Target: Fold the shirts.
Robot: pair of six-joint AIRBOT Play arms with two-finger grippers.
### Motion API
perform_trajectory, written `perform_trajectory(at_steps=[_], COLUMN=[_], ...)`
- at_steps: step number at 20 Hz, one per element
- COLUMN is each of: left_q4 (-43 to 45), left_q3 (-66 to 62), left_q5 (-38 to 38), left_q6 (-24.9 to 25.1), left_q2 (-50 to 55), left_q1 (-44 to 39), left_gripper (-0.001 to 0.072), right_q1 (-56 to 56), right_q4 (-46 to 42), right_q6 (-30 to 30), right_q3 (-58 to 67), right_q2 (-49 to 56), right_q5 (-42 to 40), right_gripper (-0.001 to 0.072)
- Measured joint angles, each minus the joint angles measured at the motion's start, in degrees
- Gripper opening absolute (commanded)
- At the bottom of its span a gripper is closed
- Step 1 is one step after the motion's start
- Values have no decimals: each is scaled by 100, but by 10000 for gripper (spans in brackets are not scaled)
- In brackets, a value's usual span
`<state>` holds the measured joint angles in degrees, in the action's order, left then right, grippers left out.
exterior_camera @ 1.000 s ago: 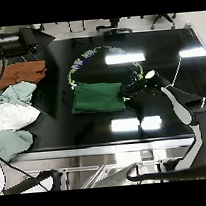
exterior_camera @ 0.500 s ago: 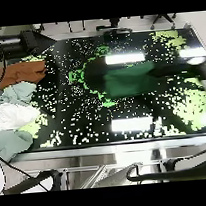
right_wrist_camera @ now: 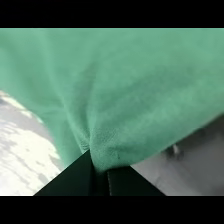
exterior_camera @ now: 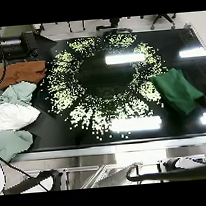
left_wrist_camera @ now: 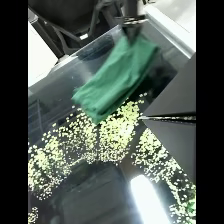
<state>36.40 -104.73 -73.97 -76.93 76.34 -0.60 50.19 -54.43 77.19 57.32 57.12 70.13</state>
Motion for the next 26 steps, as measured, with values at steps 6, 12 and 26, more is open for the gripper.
perform_trajectory(at_steps=[6,12,26], left_q4=[-2,-2,96], left_q3=[0,4,42], left_q5=[-90,-221,-623], left_q6=[0,0,-11], left_q2=[0,0,-26], left_q1=[-11,-20,774], left_gripper=[13,13,10], right_q1=[306,334,-2013], right_q4=[-1084,-1565,-267], right_q6=[1368,1683,1182], right_q3=[-2055,-2597,2308], right_q2=[-2020,-2673,225], right_q5=[-780,-914,516], right_gripper=[18,465,17])
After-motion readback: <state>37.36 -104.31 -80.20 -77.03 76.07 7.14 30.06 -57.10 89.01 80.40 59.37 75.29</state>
